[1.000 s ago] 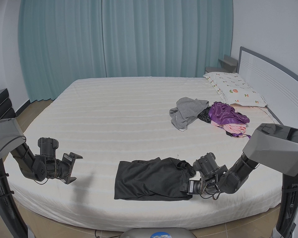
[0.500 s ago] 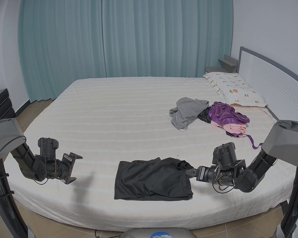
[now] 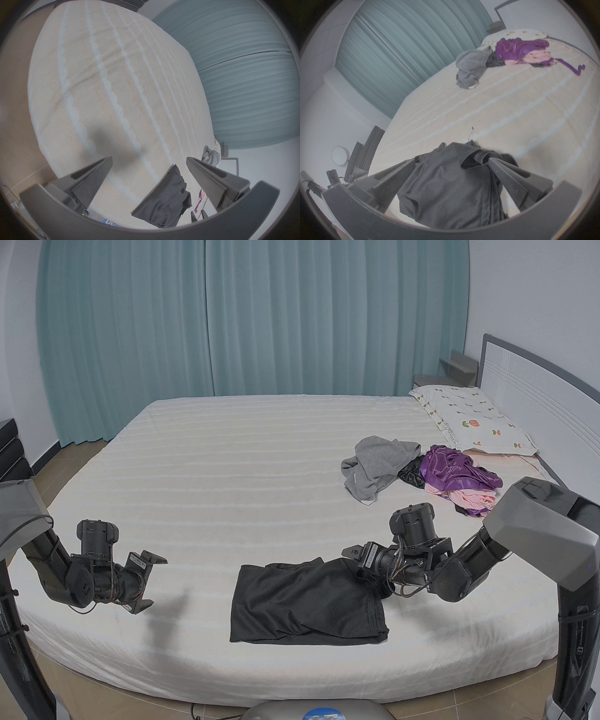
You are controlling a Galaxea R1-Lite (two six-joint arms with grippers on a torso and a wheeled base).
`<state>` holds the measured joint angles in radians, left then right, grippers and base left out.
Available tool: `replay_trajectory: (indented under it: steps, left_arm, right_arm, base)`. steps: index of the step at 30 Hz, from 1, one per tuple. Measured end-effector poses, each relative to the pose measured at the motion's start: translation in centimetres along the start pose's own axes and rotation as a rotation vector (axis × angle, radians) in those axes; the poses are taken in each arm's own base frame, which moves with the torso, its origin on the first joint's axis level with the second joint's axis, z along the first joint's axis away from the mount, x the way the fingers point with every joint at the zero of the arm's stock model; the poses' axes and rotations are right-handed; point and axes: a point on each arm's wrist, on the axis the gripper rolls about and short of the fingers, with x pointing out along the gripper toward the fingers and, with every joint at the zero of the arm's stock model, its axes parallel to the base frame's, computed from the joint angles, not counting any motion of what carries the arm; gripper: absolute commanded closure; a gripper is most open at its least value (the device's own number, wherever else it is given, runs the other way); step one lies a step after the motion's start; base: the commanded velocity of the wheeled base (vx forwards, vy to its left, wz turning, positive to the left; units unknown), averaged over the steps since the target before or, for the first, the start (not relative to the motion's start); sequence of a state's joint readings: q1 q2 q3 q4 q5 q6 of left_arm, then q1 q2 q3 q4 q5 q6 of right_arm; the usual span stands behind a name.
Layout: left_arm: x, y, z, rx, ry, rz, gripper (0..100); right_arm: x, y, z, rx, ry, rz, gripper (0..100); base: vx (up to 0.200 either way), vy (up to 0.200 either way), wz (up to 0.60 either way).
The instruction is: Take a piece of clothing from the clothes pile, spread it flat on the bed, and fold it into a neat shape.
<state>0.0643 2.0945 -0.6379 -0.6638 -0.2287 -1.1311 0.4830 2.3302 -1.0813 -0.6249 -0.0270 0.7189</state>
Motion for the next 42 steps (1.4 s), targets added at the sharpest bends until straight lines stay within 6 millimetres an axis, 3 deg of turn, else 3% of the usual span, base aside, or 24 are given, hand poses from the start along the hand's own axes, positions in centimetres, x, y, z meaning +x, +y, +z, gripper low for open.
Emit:
replay_trajectory:
  steps: [6, 17, 18, 26, 41, 42]
  left_arm:
    - [0.0, 0.1, -0.1, 0.004, 0.003, 0.004, 0]
    - [0.0, 0.1, -0.1, 0.005, 0.004, 0.006, 0]
    - [0.1, 0.2, -0.1, 0.005, 0.004, 0.006, 0]
    - [0.1, 0.2, -0.1, 0.005, 0.005, 0.007, 0]
    - [0.1, 0.2, -0.1, 0.005, 0.004, 0.007, 0]
    - [0.1, 0.2, -0.1, 0.005, 0.005, 0.007, 0]
  right_arm:
    - [1.9, -0.5, 0.3, 0.006, -0.006, -0.021, 0]
    - [3.6, -1.6, 0.3, -0.021, -0.003, -0.039, 0]
    - [3.7, -1.6, 0.3, -0.021, -0.004, -0.039, 100]
    - [4.3, -2.0, 0.0, -0.019, 0.043, -0.082, 100]
    - [4.8, -5.0, 3.1, 0.082, -0.023, -0.154, 100]
    - [4.7, -5.1, 3.1, 0.09, -0.022, -0.154, 0]
  base:
    - [0.0, 0.0, 0.0]
    - [0.0, 0.0, 0.0]
    - [0.0, 0.0, 0.0]
    - [0.0, 0.0, 0.0]
    - [0.0, 0.0, 0.0]
    - [0.0, 0.0, 0.0]
